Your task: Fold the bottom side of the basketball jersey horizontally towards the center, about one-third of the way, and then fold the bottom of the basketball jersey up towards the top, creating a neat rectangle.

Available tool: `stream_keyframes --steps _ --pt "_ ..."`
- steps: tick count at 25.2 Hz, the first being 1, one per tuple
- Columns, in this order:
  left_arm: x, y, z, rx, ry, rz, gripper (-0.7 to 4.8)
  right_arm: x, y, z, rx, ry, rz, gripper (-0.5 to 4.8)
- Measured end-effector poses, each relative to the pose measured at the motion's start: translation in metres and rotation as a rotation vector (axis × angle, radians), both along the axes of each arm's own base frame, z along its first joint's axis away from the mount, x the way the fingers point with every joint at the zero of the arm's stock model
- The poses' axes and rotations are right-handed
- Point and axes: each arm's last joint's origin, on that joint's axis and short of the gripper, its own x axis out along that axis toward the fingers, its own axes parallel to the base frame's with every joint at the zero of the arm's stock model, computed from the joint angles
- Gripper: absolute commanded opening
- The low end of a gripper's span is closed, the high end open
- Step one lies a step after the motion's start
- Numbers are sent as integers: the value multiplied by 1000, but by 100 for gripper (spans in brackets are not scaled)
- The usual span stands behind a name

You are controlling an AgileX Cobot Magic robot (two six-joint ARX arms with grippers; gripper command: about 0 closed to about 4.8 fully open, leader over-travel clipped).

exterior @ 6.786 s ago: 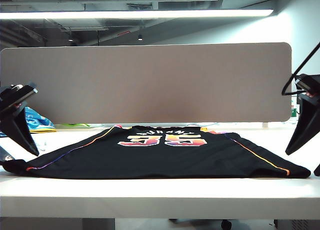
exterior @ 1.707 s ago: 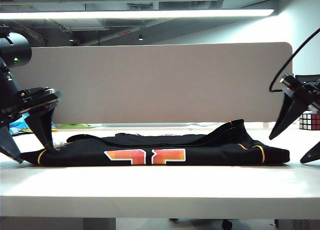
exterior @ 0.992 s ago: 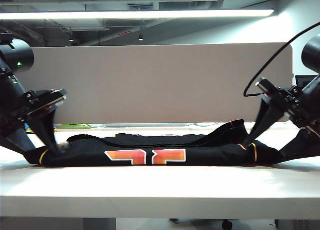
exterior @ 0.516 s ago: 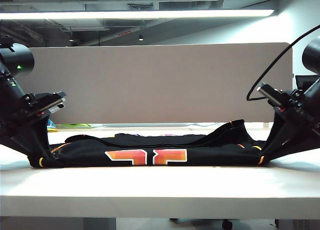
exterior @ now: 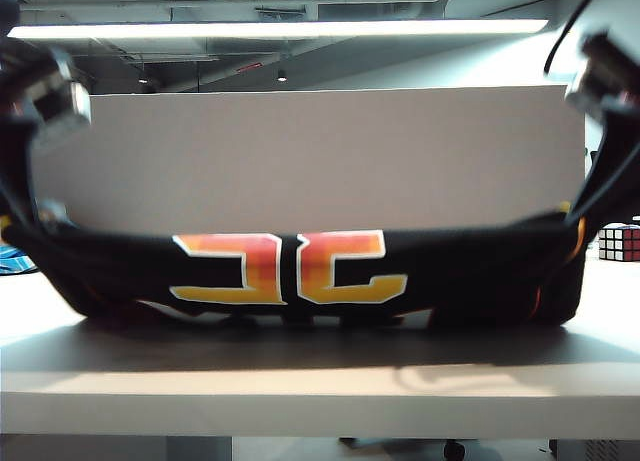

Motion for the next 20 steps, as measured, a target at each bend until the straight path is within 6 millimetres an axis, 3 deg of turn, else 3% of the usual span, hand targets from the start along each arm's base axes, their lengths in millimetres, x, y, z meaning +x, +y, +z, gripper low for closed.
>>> stream_keyframes --steps 5,8,15,20 --pt "-26 -2 31 -24 -140 -2 -6 -21 -2 24 5 -99 -16 -8" --pt "-15 -4 40 -64 -279 52 -6 -17 -2 34 25 -186 -76 -8" --pt "28 -9 36 -92 -445 96 -6 36 0 40 54 -295 -164 -8" --pt "66 -12 26 -79 -554 165 -6 101 4 50 48 -355 -184 -8"
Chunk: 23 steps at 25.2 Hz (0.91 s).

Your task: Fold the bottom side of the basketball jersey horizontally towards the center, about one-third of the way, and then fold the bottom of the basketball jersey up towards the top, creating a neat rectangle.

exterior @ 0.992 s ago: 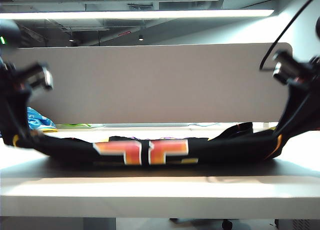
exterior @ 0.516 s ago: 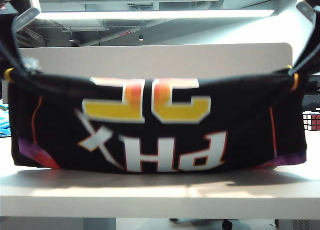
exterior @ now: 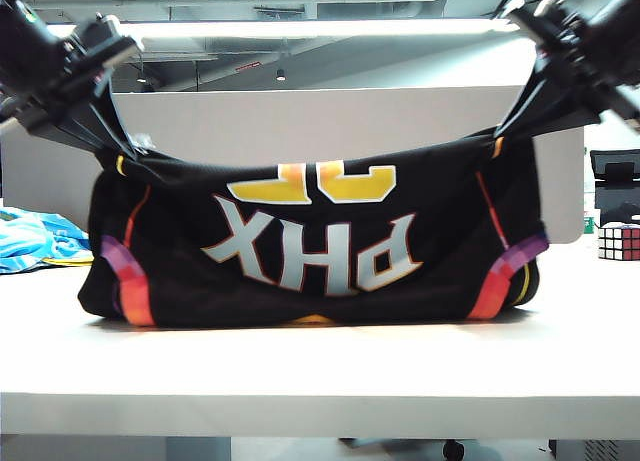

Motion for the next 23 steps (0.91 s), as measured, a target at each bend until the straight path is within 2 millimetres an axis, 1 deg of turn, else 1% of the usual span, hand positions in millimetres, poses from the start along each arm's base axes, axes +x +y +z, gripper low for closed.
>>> stream_keyframes --steps 4,5,6,7,8,9,10,11,12,14,15,17,18,20,21,22,23 --pt "30 -3 -9 23 -45 42 -6 43 3 -1 1 -5 2 -4" --pt "39 -4 -13 29 -56 55 -6 52 4 -3 1 -8 1 11" --pt "46 -4 -17 39 -65 71 -3 61 4 -7 2 -7 0 65" --pt "53 -5 -22 50 -81 89 19 69 5 -13 3 -2 2 135" --pt "58 -5 -26 62 -97 102 68 75 5 -18 3 -7 4 208" --pt "63 -5 -30 75 -113 110 147 82 6 -22 7 -18 8 288" --pt "70 -4 -35 85 -135 113 265 91 6 -28 10 -37 11 347" --pt "81 -1 -39 92 -175 117 303 101 7 -33 16 -56 14 346" --pt "86 5 -39 101 -188 137 303 106 5 -32 22 -64 12 346" --pt "88 14 -34 106 -209 160 301 108 0 -23 34 -99 20 342" --pt "88 18 -32 104 -217 172 301 107 -3 -18 43 -121 28 325" --pt "86 27 -25 90 -220 204 299 103 -11 -6 59 -147 32 274" --pt "83 31 -22 87 -220 216 290 100 -13 -1 64 -156 36 252" --pt "77 34 -10 82 -233 227 236 93 -19 11 69 -168 37 221" --pt "74 34 -4 79 -243 224 201 89 -19 15 70 -167 46 145" --pt "67 34 7 74 -261 214 197 81 -20 23 72 -160 79 86" --pt "61 33 14 66 -266 201 162 77 -20 27 64 -160 95 -6"
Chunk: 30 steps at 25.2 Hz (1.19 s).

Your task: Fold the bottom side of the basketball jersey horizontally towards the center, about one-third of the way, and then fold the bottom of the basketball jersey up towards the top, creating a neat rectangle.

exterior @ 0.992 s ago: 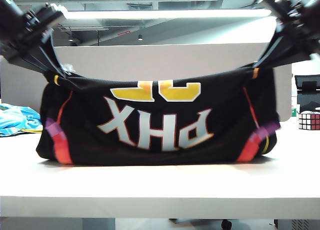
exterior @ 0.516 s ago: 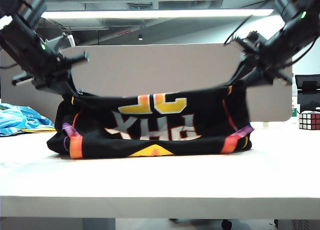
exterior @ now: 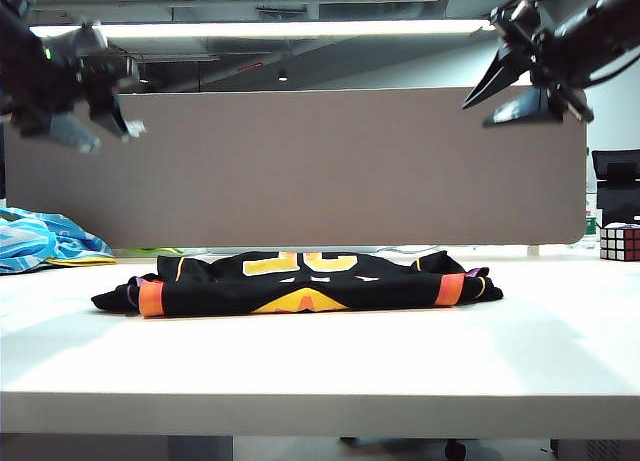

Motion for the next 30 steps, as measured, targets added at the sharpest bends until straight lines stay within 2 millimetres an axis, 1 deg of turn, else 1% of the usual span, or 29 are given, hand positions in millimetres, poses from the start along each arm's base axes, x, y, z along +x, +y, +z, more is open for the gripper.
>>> stream_keyframes --steps 1,2,3,4,6,10,14,15,16,18,21,24,26,30 --pt "-5 0 6 -5 -4 -11 27 -6 0 5 -15 -1 20 0" --pt "-11 -1 13 -8 -9 -31 3 -12 1 10 -38 -4 36 -3" --pt "-18 -1 20 -11 -16 -58 -8 -18 1 13 -62 -10 52 -3" --pt "-25 -2 26 -11 -28 -86 -6 -27 2 19 -83 -8 68 -3" --pt "-45 -3 36 -13 -50 -125 -6 -42 2 31 -121 -18 92 -3" --pt "-83 -3 46 -6 -90 -138 -6 -75 1 51 -175 -63 85 -3" --pt "-127 0 44 3 -133 -118 -6 -118 1 62 -202 -126 48 -3" --pt "-148 0 46 4 -168 -119 -6 -141 0 62 -219 -160 22 -3" --pt "-166 1 44 5 -214 -117 -6 -164 0 57 -231 -177 -2 -3" --pt "-186 2 38 5 -238 -116 -6 -184 -1 49 -241 -189 -26 -3" --pt "-206 3 29 -16 -272 -110 -6 -212 -3 32 -267 -220 -93 -3" --pt "-225 4 13 -32 -288 -102 -6 -238 -4 8 -259 -232 -163 -3" --pt "-246 5 -11 -36 -320 -77 -6 -263 -6 -21 -240 -236 -250 -3" --pt "-265 7 -36 -60 -381 -21 -6 -283 -8 -42 -240 -302 -331 -3"
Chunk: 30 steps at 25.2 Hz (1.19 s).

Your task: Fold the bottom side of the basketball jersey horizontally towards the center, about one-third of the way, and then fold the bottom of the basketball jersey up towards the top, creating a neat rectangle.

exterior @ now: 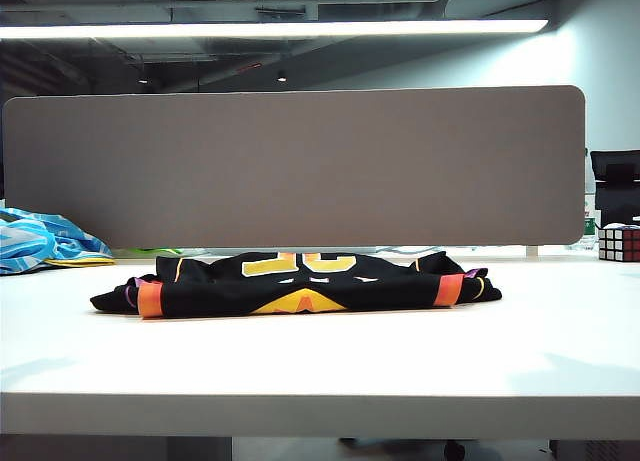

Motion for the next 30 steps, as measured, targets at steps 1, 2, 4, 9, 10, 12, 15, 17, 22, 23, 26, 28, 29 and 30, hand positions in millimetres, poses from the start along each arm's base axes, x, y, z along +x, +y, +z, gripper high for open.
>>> stream_keyframes --steps 1,2,4,9,10,12,15,17,22,23,26,28,29,30 --pt "-3 0 -5 -2 -21 3 -6 -4 0 -6 -3 -16 -18 -3" --pt "-5 0 -8 -4 -36 7 -6 -6 -1 -11 -6 -34 -31 -3" --pt "-9 1 -16 -5 -61 10 -6 -10 -1 -21 -8 -65 -49 -3" --pt "-12 1 -35 -18 -77 9 -6 -16 -2 -46 -7 -135 -67 -3" --pt "-11 1 -37 -20 -65 10 -6 -18 -2 -50 -8 -149 -78 -3" --pt "-8 1 -47 -21 -38 18 -6 -19 -5 -69 -19 -166 -166 -3" --pt "-5 2 -53 -23 -39 48 -6 -14 -6 -85 -31 -122 -203 -3" --pt "-4 2 -56 -24 -54 75 -6 -12 -6 -94 -41 -112 -208 -3" --pt "2 3 -69 17 -135 125 -6 -9 -8 -103 -75 -135 -262 -3" --pt "3 4 -71 24 -139 131 -6 -9 -8 -102 -90 -145 -262 -3" --pt "3 4 -70 38 -173 135 -6 -9 -8 -98 -137 -188 -257 -3" --pt "3 4 -67 44 -209 137 -6 -9 -8 -95 -143 -222 -259 -3" --pt "2 4 -66 46 -222 138 -6 -9 -8 -94 -142 -238 -261 -3" --pt "2 4 -65 47 -232 138 -6 -9 -8 -92 -141 -249 -261 -3"
